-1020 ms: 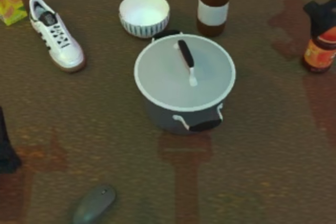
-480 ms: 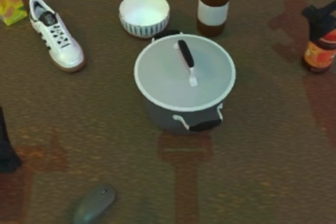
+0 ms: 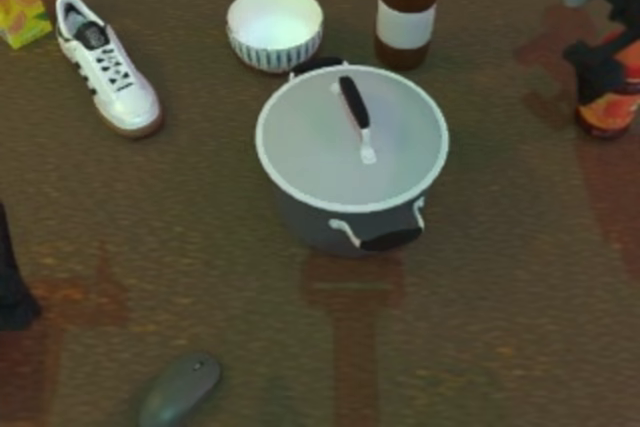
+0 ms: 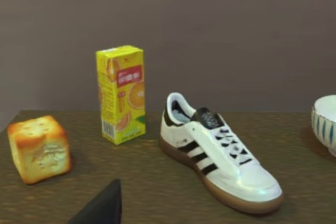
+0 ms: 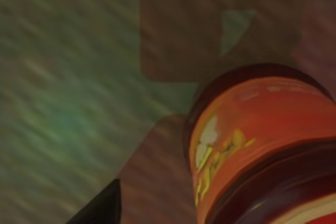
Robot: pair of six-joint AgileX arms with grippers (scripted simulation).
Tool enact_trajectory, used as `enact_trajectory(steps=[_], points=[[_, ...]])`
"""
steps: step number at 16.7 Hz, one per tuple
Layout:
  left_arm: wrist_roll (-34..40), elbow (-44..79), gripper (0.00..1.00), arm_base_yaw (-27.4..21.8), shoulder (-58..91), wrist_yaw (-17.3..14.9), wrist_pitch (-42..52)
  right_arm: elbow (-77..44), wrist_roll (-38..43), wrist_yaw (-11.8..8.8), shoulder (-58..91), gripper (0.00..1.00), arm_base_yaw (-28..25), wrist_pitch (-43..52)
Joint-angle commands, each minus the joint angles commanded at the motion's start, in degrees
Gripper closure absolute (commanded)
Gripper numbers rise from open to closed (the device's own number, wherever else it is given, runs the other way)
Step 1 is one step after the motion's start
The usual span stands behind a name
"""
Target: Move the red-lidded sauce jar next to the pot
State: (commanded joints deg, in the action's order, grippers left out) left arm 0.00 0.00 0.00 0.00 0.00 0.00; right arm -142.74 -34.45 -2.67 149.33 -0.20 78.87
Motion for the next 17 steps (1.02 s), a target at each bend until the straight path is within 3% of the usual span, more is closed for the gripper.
enact_trajectory(steps=[7, 17], points=[[0.00, 0.00, 0.00, 0.00, 0.00, 0.00, 0.00, 3.53, 0.01, -0.01, -0.84, 0.00, -0.02, -3.13], [0.00, 0.00, 0.00, 0.00, 0.00, 0.00, 0.00, 3.53, 0.01, -0.01, -0.84, 0.75, -0.02, -3.13]])
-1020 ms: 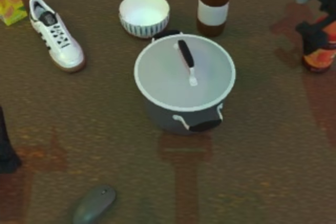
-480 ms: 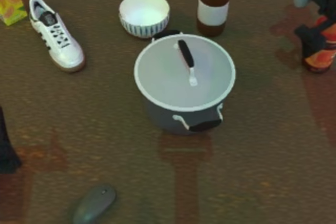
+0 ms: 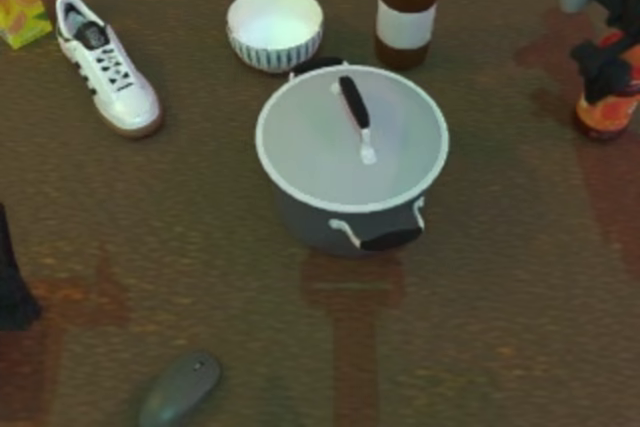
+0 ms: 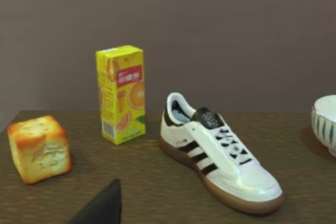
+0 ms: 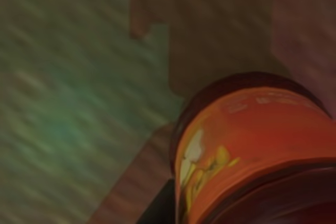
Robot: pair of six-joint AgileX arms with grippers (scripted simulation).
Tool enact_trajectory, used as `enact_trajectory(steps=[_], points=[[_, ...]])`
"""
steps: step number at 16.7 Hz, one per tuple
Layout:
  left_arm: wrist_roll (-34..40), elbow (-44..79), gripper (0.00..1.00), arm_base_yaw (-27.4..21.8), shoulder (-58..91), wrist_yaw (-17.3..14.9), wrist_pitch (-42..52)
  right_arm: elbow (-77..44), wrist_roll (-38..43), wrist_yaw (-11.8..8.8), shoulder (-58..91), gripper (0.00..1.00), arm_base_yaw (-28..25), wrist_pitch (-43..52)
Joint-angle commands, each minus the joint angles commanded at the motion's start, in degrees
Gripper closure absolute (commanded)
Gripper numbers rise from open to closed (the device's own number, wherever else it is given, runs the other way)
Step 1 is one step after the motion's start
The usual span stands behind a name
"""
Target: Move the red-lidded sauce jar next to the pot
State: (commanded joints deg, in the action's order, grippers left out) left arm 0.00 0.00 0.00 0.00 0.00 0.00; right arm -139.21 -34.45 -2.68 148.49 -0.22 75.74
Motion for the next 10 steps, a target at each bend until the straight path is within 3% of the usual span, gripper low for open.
enact_trajectory(steps=[3, 10], points=[[0.00, 0.00, 0.00, 0.00, 0.00, 0.00, 0.00, 0.00, 0.00, 0.00, 0.00, 0.98, 0.00, 0.00], [0.00, 0.00, 0.00, 0.00, 0.00, 0.00, 0.00, 0.00, 0.00, 0.00, 0.00, 1.00, 0.00, 0.00]])
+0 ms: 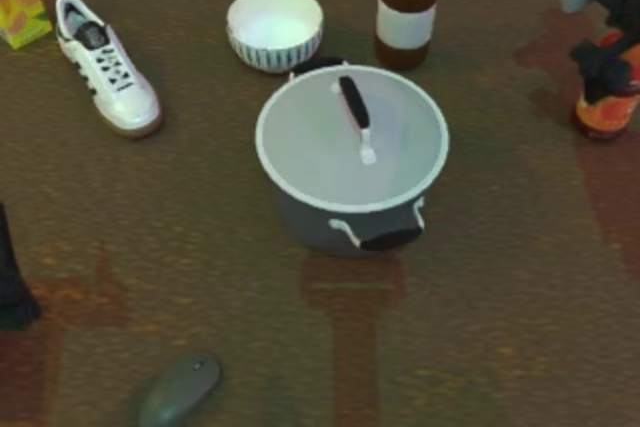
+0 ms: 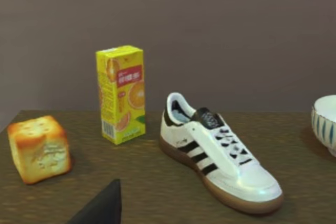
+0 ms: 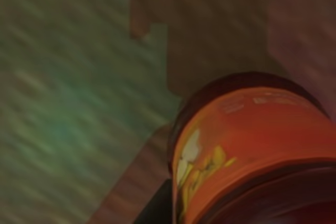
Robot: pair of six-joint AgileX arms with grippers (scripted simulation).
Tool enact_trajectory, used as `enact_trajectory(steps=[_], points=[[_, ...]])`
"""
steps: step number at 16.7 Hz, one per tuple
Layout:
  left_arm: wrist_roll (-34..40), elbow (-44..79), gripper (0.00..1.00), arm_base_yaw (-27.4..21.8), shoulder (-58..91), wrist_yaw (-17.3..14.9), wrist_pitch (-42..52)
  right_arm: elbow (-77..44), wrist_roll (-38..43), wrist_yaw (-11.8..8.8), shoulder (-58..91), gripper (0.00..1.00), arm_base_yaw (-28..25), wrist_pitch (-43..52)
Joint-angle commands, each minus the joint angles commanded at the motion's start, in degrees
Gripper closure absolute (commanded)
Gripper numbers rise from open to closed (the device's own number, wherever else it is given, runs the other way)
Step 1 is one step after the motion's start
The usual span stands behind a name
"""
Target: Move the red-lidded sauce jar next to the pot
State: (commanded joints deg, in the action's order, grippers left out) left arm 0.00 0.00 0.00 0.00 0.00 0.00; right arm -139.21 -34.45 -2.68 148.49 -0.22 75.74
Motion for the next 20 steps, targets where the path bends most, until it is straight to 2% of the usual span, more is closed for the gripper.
enact_trajectory(steps=[5, 15, 20], points=[[0.00, 0.00, 0.00, 0.00, 0.00, 0.00, 0.00, 2.20, 0.19, -0.03, -2.18, 1.00, 0.03, 0.09], [0.00, 0.00, 0.00, 0.00, 0.00, 0.00, 0.00, 27.04, 0.19, -0.31, -28.41, 1.00, -0.92, 1.11], [0.00, 0.00, 0.00, 0.00, 0.00, 0.00, 0.00, 28.77, 0.21, -0.33, -30.07, 1.00, -0.96, 1.32]])
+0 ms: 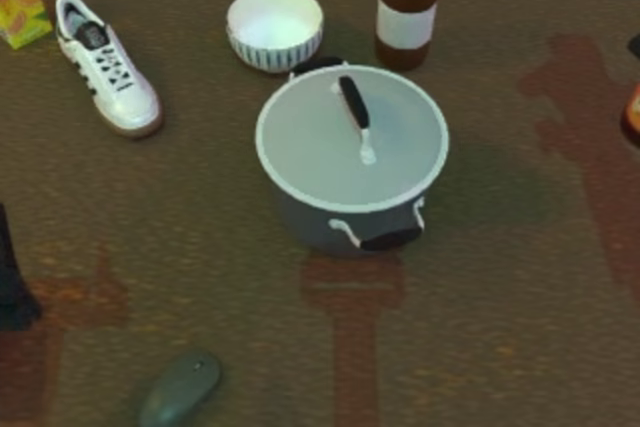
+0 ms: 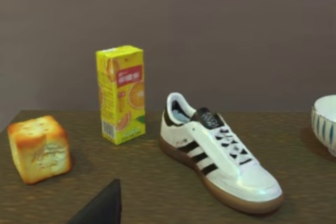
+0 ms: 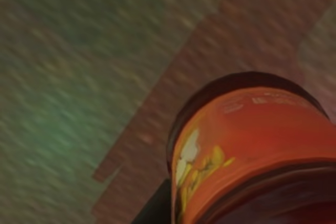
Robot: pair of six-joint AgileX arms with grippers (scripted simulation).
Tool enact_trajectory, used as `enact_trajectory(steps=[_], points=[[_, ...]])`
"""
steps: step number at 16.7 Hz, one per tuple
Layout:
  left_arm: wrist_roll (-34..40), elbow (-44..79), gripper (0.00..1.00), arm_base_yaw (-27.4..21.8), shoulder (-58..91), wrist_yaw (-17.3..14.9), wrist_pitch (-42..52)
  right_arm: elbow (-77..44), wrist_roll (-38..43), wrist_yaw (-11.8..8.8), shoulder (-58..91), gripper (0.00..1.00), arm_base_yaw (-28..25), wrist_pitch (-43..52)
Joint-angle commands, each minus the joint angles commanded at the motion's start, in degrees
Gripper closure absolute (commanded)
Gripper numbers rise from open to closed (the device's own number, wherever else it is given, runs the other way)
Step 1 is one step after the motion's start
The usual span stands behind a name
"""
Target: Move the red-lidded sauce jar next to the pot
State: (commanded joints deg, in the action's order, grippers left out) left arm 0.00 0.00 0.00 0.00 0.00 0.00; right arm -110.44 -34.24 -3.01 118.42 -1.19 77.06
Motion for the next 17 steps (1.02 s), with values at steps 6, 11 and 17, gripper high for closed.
enact_trajectory(steps=[6, 11, 17], points=[[0.00, 0.00, 0.00, 0.00, 0.00, 0.00, 0.00, 0.66, 6.60, 0.60, 0.79, 1.00, -1.66, -1.24], [0.00, 0.00, 0.00, 0.00, 0.00, 0.00, 0.00, 2.78, 24.57, 2.21, 1.71, 1.00, -7.13, -4.92], [0.00, 0.00, 0.00, 0.00, 0.00, 0.00, 0.00, 5.69, 47.02, 4.20, 2.80, 1.00, -13.67, -9.36]])
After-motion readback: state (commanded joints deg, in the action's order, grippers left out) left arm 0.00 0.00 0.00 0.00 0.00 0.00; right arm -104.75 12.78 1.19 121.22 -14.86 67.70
